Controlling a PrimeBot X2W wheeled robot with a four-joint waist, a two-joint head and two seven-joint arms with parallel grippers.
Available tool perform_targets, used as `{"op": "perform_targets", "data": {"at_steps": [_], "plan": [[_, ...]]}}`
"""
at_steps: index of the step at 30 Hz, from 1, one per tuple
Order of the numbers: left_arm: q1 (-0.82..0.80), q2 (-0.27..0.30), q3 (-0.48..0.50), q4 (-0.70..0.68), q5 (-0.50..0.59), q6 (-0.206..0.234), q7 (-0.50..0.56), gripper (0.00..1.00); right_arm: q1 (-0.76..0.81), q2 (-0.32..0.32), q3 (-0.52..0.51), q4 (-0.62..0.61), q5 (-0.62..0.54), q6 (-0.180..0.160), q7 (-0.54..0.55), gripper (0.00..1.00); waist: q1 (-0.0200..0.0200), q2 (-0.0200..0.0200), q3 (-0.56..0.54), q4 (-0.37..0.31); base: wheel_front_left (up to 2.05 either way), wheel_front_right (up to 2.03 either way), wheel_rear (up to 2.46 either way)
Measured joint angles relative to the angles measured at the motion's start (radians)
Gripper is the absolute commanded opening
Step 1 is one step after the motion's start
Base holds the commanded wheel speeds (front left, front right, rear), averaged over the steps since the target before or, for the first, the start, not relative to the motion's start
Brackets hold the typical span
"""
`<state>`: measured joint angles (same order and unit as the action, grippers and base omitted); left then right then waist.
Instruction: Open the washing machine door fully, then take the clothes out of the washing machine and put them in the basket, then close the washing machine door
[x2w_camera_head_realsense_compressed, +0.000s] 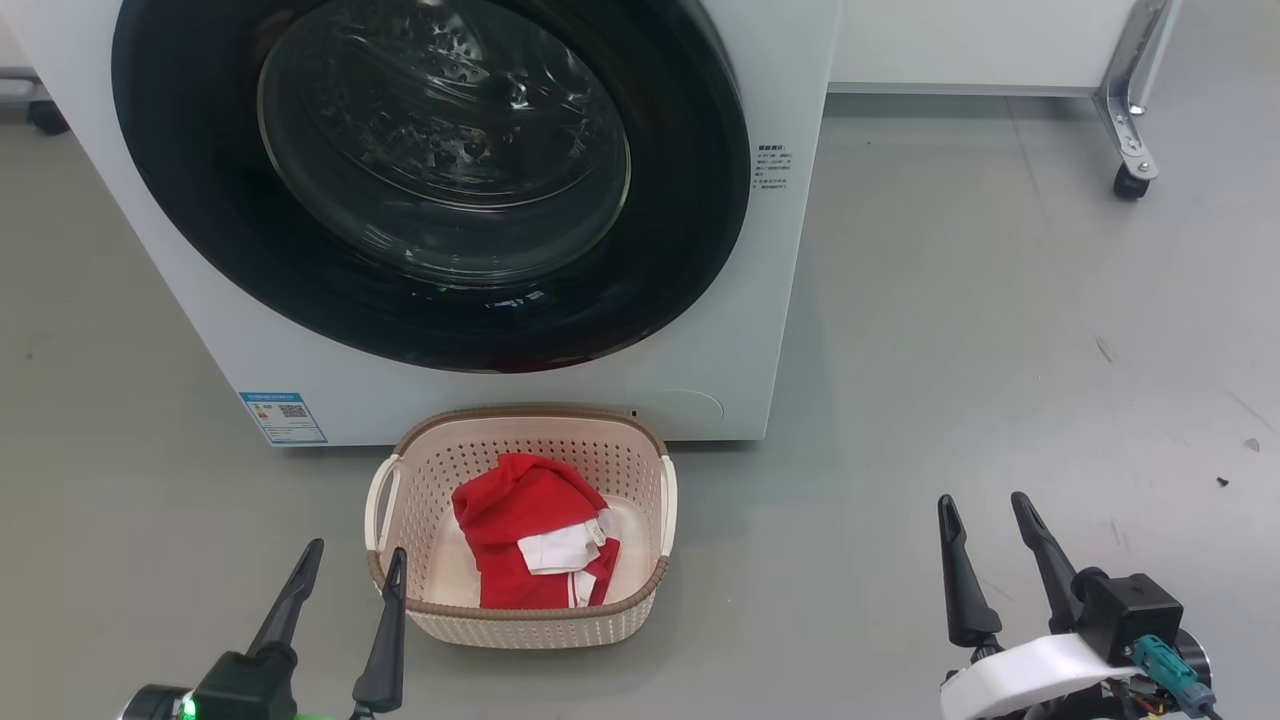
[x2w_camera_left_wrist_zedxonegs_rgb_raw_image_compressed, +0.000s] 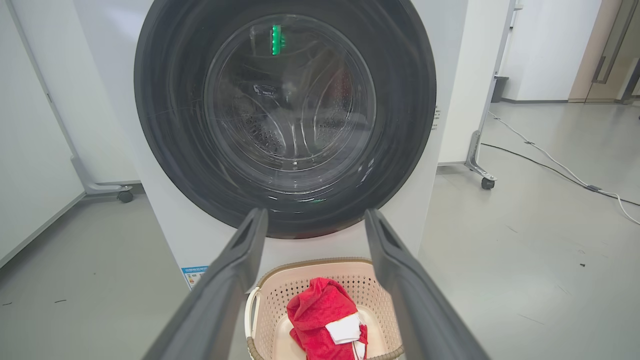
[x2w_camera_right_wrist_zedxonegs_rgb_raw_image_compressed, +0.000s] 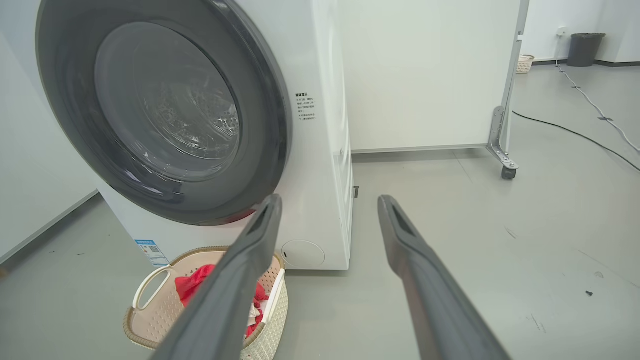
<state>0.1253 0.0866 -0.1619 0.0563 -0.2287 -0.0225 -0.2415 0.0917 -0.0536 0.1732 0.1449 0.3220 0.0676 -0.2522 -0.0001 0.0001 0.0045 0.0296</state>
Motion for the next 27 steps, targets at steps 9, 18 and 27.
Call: {"op": "perform_targets", "data": {"at_steps": [9,18,27], "plan": [[0.002,0.000,0.000,-0.005,0.000,0.005,0.003,1.00,0.002,0.003,0.000,-0.011,0.000,-0.001,0.000,1.00,0.0000,0.0000,0.002,-0.003,0.00,0.00,0.00],[0.002,0.001,-0.002,-0.006,0.000,0.006,0.004,1.00,0.004,0.005,0.001,-0.019,0.000,-0.001,0.000,1.00,0.0000,0.0000,-0.006,-0.005,0.00,0.00,0.00],[0.009,-0.018,-0.012,0.094,0.000,0.006,0.004,0.00,0.046,0.024,0.003,0.076,0.000,0.000,0.001,0.00,0.0000,0.0000,-0.006,-0.005,0.00,0.00,0.00]]}}
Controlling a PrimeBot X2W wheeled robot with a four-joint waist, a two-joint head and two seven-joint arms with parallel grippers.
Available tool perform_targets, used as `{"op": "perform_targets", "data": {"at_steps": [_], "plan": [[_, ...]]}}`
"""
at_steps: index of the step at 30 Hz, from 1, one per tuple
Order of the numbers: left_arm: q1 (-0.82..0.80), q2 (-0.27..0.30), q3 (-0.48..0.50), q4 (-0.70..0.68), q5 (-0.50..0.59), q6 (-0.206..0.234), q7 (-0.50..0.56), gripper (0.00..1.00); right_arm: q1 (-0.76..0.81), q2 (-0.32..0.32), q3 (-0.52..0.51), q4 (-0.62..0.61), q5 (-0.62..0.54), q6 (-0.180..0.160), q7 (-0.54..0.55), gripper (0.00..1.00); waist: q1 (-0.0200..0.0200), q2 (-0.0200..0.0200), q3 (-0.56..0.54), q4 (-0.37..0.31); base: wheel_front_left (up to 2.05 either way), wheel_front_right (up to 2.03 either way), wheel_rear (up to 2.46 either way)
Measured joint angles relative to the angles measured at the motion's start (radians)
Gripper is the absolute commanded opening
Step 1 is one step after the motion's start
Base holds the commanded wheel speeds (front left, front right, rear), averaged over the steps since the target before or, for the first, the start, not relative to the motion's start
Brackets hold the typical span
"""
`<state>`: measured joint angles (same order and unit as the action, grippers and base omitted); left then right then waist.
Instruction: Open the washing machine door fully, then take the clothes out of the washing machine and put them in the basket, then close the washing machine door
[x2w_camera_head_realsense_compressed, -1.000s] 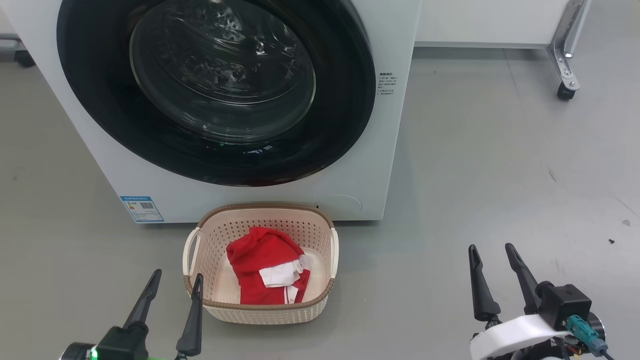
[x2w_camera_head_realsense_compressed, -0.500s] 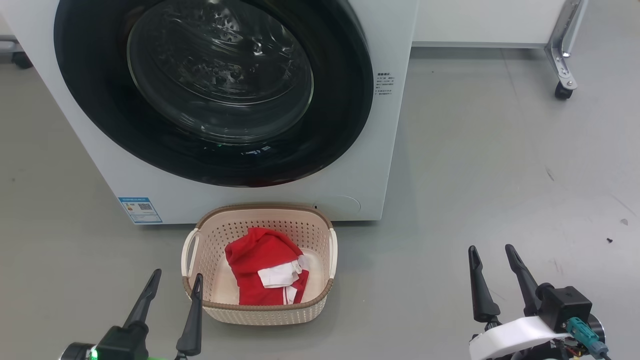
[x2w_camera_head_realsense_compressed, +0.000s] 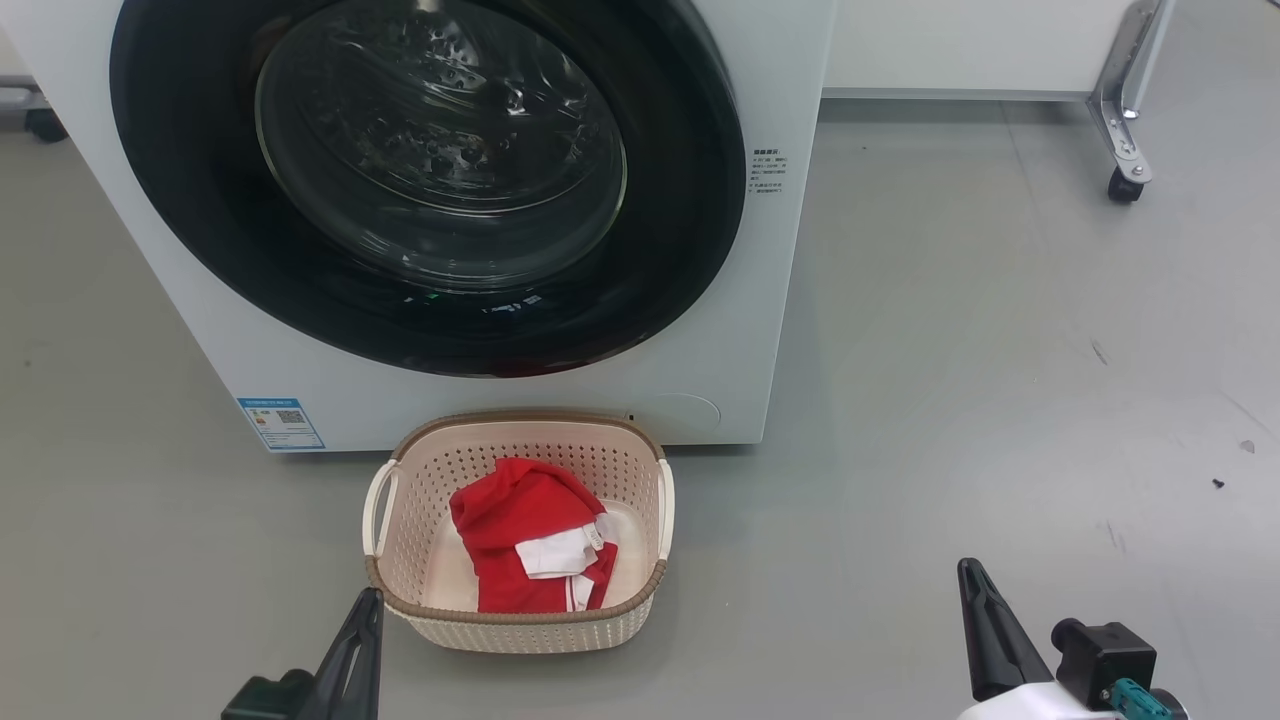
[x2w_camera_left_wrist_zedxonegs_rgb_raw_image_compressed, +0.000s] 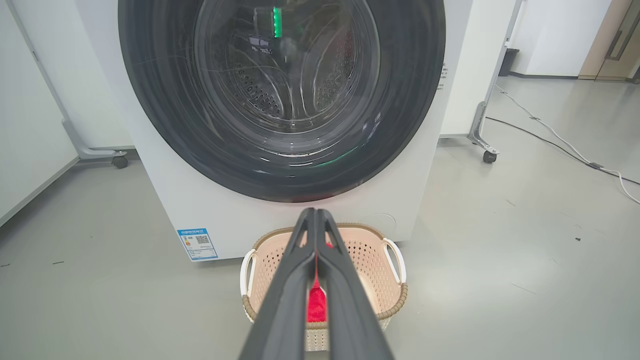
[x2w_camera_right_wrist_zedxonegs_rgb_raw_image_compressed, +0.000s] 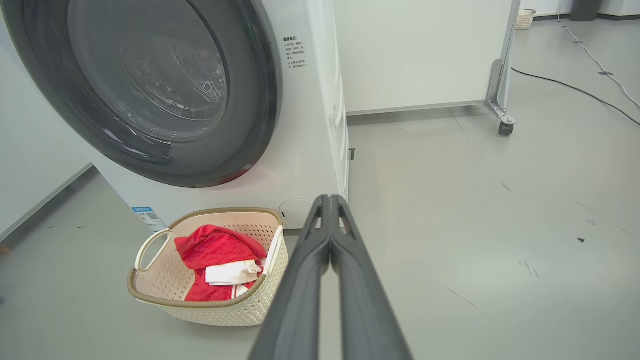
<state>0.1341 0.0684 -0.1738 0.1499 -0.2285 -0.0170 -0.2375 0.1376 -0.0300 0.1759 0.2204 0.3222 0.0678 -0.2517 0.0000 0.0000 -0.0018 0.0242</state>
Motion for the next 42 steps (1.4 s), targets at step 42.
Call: {"op": "perform_targets", "data": {"at_steps": [42], "plan": [[-0.033,-0.010,0.070,0.025,-0.571,-0.033,0.114,0.00,-0.034,-0.015,-0.082,-0.011,0.543,0.010,0.114,0.00,0.0000,0.0000,0.003,-0.010,0.00,0.00,0.00]]}}
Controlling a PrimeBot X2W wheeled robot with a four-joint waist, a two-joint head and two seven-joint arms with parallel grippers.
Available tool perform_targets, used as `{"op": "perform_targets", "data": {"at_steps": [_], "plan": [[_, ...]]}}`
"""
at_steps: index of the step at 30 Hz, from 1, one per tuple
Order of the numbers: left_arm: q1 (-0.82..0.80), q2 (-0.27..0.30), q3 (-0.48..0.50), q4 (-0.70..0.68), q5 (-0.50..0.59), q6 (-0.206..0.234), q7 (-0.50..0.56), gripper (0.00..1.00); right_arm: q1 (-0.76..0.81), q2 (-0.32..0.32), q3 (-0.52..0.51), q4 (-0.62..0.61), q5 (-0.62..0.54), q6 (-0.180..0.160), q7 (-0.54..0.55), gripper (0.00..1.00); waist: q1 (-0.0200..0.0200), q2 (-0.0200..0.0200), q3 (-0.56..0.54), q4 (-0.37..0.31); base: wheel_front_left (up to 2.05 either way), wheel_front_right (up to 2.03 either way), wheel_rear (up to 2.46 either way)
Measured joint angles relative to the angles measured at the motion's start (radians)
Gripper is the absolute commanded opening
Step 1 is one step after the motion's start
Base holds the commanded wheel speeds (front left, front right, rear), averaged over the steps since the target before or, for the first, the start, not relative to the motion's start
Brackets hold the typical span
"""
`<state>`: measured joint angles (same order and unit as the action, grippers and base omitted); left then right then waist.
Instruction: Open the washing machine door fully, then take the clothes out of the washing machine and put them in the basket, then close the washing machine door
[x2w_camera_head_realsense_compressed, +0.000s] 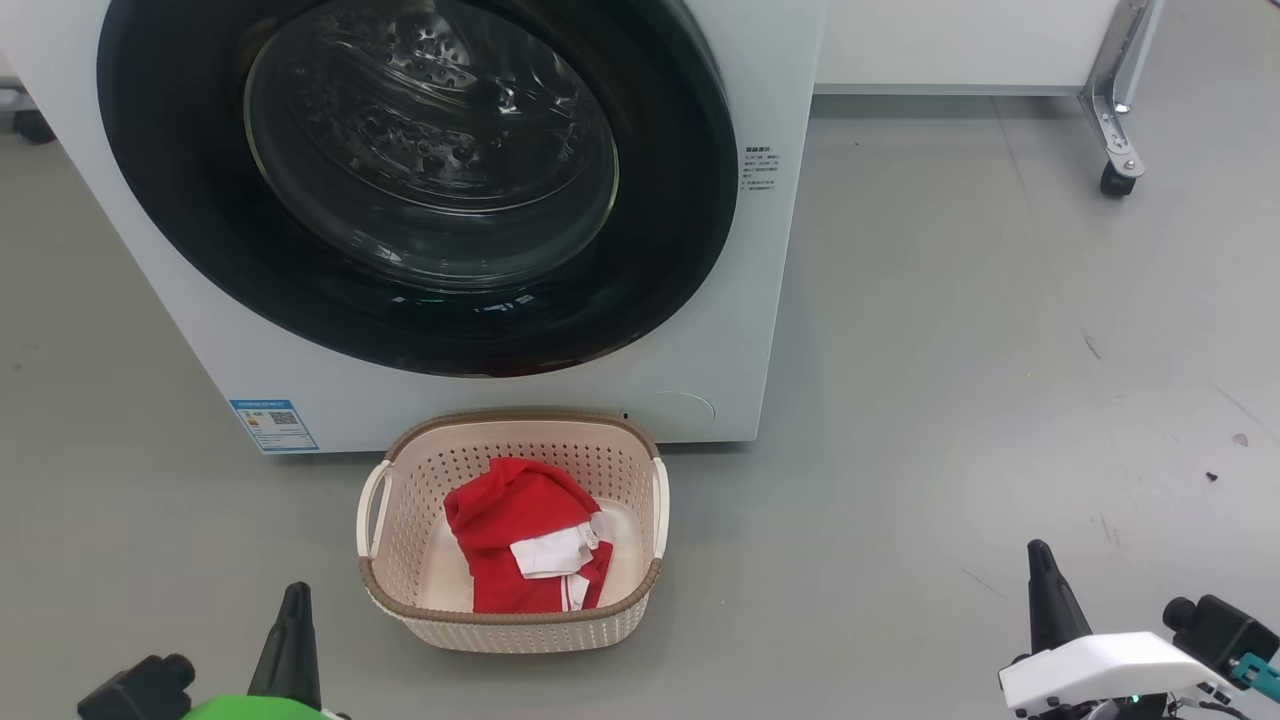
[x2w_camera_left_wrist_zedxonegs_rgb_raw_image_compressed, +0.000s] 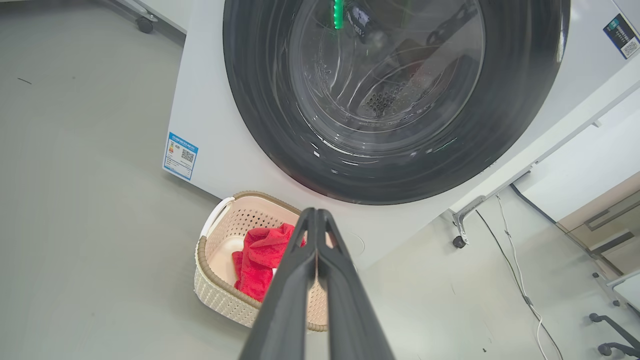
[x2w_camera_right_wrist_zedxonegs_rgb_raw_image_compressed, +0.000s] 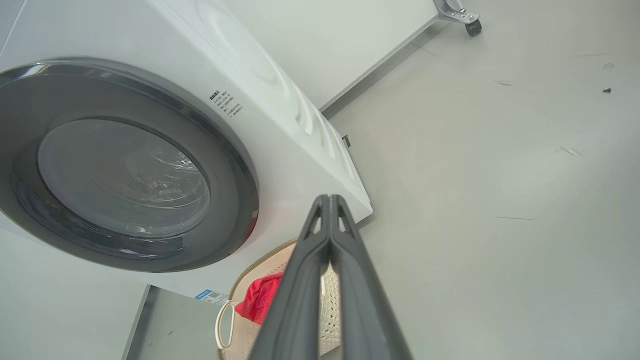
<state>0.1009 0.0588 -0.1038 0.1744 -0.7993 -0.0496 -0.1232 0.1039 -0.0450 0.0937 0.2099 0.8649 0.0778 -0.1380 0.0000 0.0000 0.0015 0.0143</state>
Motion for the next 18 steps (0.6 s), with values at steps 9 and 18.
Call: {"op": "perform_targets", "data": {"at_steps": [9,18], "plan": [[-0.021,0.001,0.013,0.011,-0.127,-0.009,0.030,0.00,-0.021,-0.011,-0.023,0.006,0.121,0.002,0.028,0.00,0.0000,0.0000,0.000,-0.002,0.00,0.00,0.00],[-0.042,0.005,0.035,0.023,-0.252,-0.019,0.056,0.00,-0.041,-0.017,-0.044,0.014,0.240,0.009,0.054,0.00,0.0000,0.0000,0.001,-0.004,0.00,0.00,0.00]]}}
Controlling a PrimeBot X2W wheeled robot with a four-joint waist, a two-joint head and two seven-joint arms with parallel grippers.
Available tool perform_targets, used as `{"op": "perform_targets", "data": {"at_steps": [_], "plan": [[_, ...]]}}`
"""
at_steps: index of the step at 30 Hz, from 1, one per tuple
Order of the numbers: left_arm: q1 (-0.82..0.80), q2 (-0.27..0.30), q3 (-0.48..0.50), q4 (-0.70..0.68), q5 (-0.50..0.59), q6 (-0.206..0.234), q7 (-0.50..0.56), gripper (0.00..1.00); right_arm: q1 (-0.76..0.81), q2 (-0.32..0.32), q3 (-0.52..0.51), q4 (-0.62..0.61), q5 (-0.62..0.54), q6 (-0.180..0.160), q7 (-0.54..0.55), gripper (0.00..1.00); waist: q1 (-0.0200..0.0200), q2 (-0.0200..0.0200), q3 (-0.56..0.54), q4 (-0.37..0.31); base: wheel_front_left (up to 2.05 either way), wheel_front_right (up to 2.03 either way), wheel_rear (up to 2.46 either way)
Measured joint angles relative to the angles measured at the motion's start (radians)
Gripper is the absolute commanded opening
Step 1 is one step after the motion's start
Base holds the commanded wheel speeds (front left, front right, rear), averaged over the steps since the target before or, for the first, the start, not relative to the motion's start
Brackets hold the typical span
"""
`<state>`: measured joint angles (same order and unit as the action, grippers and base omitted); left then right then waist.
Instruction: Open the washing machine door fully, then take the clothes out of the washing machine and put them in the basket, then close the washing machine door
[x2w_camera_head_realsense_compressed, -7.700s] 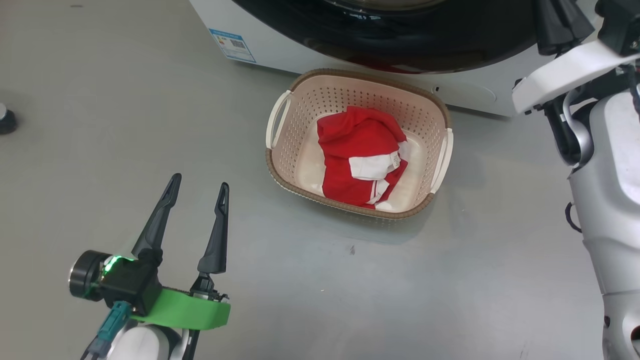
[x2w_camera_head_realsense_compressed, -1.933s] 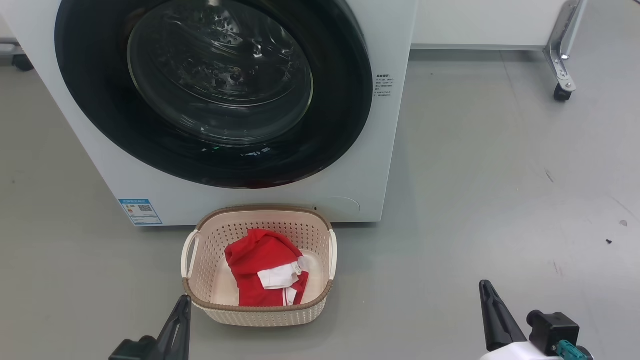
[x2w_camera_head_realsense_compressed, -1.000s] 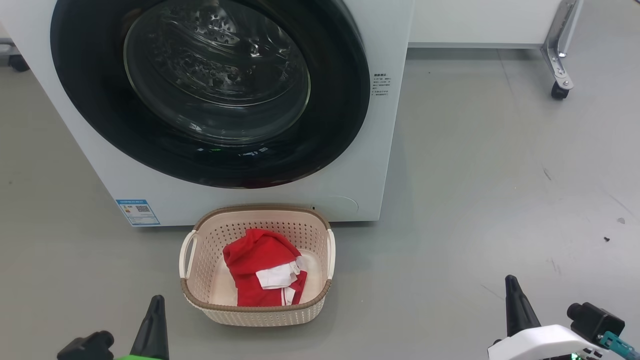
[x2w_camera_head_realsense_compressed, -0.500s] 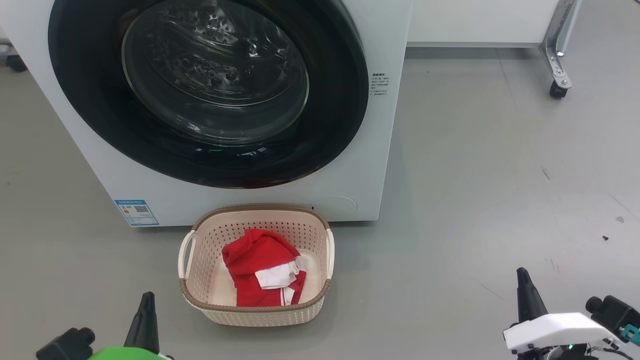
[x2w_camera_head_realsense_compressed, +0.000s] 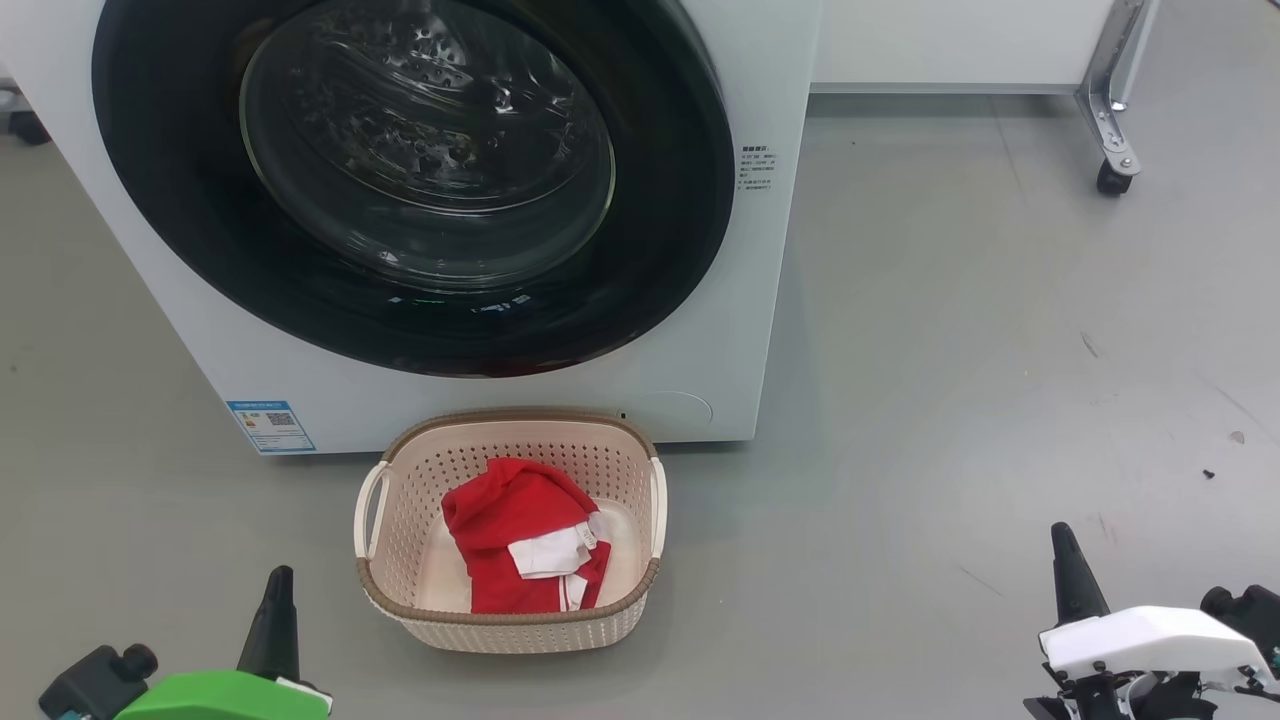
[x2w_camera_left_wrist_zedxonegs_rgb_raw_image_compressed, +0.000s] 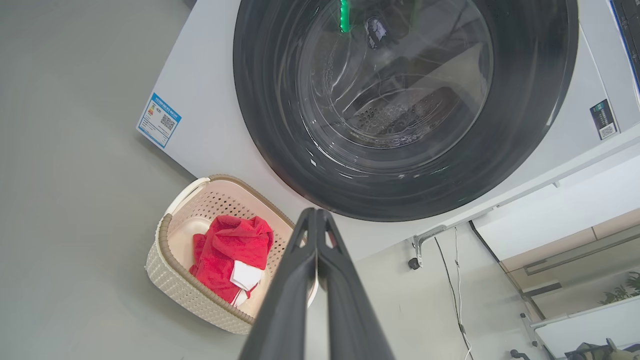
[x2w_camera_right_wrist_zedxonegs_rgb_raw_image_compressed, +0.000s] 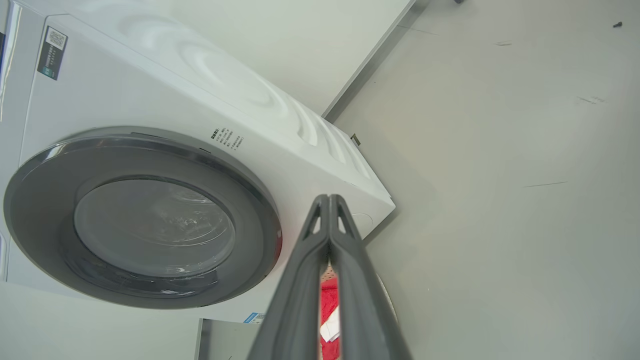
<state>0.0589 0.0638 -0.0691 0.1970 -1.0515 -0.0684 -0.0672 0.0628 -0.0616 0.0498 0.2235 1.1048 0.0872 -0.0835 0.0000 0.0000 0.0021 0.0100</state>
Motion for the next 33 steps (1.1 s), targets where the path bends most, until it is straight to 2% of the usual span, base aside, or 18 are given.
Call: {"op": "perform_targets", "data": {"at_steps": [33], "plan": [[-0.082,0.008,0.067,0.053,-0.478,-0.036,0.101,0.00,-0.085,-0.020,-0.078,0.030,0.448,0.019,0.099,0.00,0.0000,0.0000,0.001,-0.008,0.00,0.00,0.00]]}}
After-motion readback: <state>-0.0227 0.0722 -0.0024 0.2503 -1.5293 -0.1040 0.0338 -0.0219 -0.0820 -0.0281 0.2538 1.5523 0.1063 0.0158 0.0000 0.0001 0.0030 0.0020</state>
